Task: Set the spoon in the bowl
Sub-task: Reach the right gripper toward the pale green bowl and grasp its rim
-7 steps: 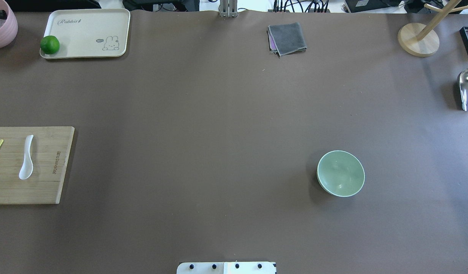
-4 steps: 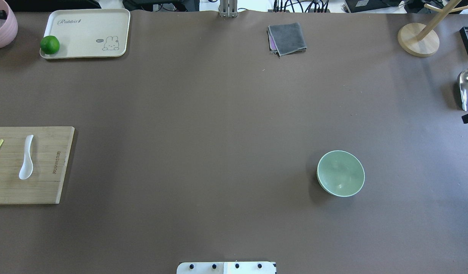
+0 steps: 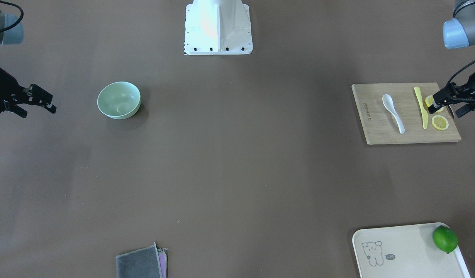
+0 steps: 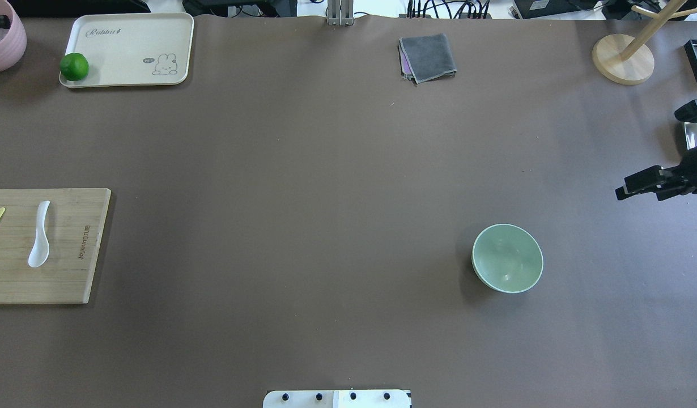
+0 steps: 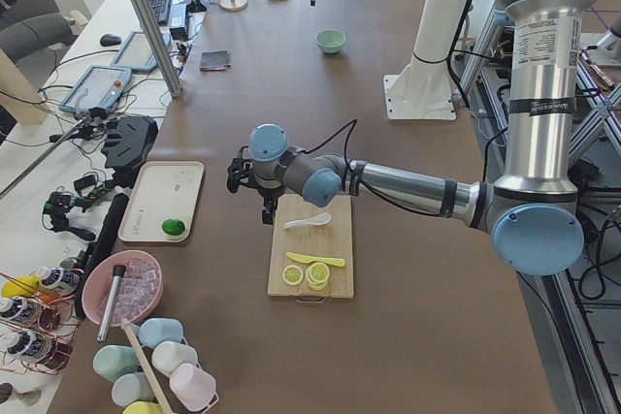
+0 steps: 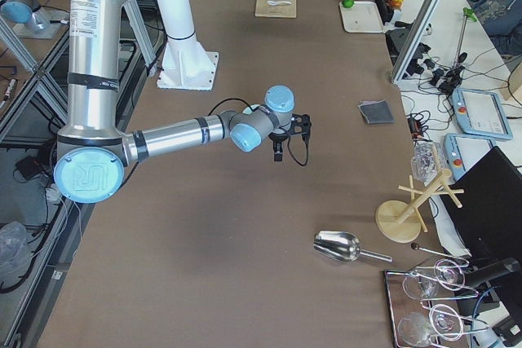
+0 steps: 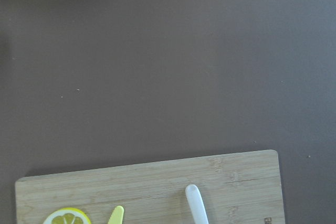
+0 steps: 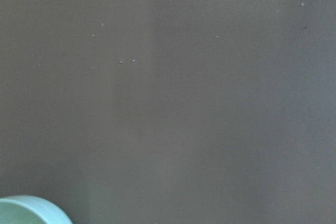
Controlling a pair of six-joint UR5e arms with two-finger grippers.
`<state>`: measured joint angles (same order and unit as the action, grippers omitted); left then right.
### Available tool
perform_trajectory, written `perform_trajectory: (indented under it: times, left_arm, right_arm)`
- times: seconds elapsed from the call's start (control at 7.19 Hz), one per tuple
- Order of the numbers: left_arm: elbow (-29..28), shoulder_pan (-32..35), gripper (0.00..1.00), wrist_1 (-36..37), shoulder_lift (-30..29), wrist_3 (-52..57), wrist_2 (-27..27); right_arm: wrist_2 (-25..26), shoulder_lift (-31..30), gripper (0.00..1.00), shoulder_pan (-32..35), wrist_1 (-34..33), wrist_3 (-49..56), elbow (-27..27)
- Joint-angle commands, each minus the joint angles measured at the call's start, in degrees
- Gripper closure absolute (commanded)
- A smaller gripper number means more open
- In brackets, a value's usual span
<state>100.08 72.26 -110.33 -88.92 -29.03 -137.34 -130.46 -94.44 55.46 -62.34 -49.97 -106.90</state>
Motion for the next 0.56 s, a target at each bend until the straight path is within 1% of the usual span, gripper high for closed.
perform_trajectory:
  times: [0.0,0.14,0.28,0.42]
  left_arm:
    - [0.11,-2.2,0.03,-0.41,-0.55,-2.25,2.15]
    - [-0.23,-2.73,0.03,-0.41,-0.64,-2.17,2.34]
    - [-0.32,-3.08,0.03,-0.41,-0.64,-2.17,2.34]
    - [-0.41,-3.09,0.03,-0.41,-0.64,-2.17,2.34]
  right_arm:
    - [7.02,0.84,0.02,-8.93,0.02,-6.62,-3.3]
    - [9.06,0.84,0.02,-12.19,0.02,-6.72,-3.4]
    - [12.56,1.45,0.04,-15.53,0.02,-8.11,-3.49]
    - [13.03,2.15,0.15,-16.78,0.02,-9.95,-3.05]
